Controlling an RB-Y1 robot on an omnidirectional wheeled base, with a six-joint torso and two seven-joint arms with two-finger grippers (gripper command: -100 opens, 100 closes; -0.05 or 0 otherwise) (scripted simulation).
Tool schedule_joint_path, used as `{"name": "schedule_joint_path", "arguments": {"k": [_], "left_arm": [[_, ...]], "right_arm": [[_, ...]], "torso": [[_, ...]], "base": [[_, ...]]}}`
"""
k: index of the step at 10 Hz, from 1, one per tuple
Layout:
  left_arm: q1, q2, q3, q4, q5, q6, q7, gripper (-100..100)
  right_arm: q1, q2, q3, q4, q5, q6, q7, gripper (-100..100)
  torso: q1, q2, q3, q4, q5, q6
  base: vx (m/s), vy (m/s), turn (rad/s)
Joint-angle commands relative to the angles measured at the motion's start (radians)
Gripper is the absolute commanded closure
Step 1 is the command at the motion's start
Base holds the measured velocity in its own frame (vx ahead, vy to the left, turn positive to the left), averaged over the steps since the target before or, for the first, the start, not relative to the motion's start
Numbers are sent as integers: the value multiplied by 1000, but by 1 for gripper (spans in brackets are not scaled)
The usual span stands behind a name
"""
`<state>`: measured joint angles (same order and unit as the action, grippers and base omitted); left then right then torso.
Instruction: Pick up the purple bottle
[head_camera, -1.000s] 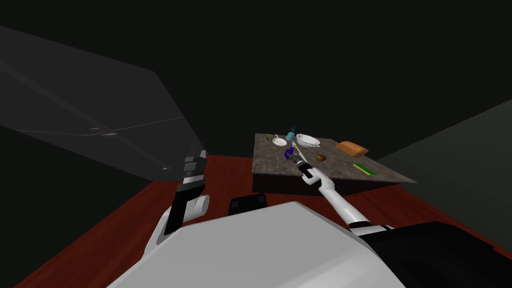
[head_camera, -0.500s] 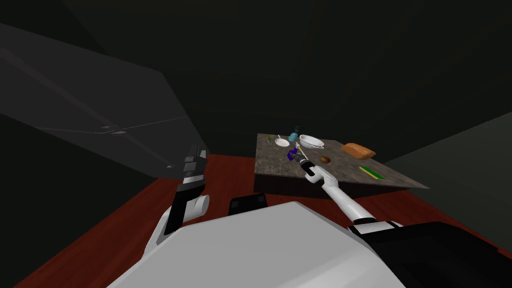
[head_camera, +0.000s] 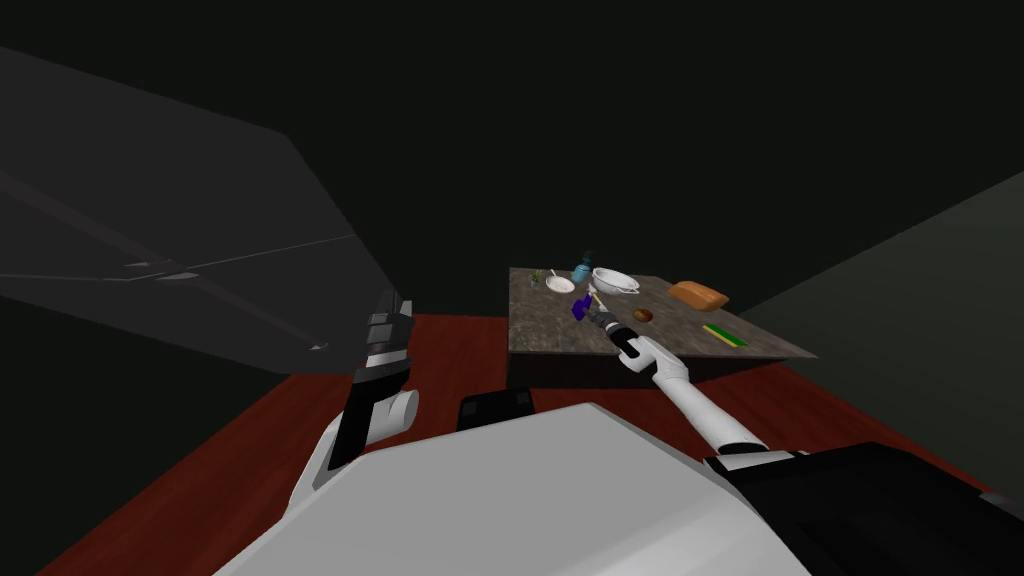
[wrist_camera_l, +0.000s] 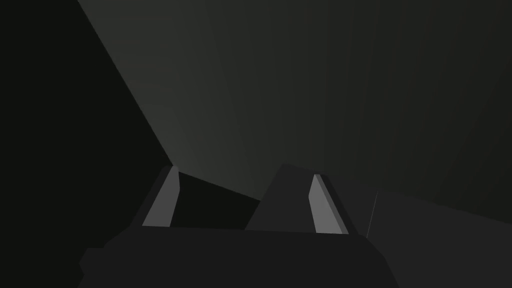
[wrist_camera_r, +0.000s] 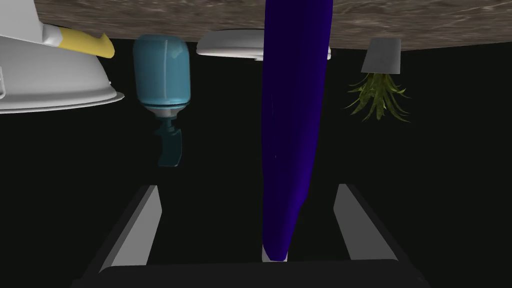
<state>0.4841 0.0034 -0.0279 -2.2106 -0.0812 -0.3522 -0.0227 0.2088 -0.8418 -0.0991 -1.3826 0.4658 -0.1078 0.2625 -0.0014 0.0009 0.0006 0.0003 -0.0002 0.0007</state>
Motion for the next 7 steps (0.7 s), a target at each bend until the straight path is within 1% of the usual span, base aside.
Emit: {"name": "schedule_joint_path", "arguments": {"k": [1,5,6,7], "left_arm": [[0,0,0,0,0,0,0,0],[0,0,0,0,0,0,0,0],[0,0,0,0,0,0,0,0],[0,0,0,0,0,0,0,0]], "right_arm": [[0,1,-1,4,0,-27,1,-100],[0,1,-1,4,0,-27,1,-100],[-32,-21,36,54,-50,-65,41,-100],[-32,-21,36,80,-76,-65,41,-100]], "torso": [[0,0,0,0,0,0],[1,0,0,0,0,0],[0,0,0,0,0,0],[2,0,0,0,0,-1]], "base": [[-3,-4,11],[1,1,-3],[-21,25,103],[-27,31,83]]}}
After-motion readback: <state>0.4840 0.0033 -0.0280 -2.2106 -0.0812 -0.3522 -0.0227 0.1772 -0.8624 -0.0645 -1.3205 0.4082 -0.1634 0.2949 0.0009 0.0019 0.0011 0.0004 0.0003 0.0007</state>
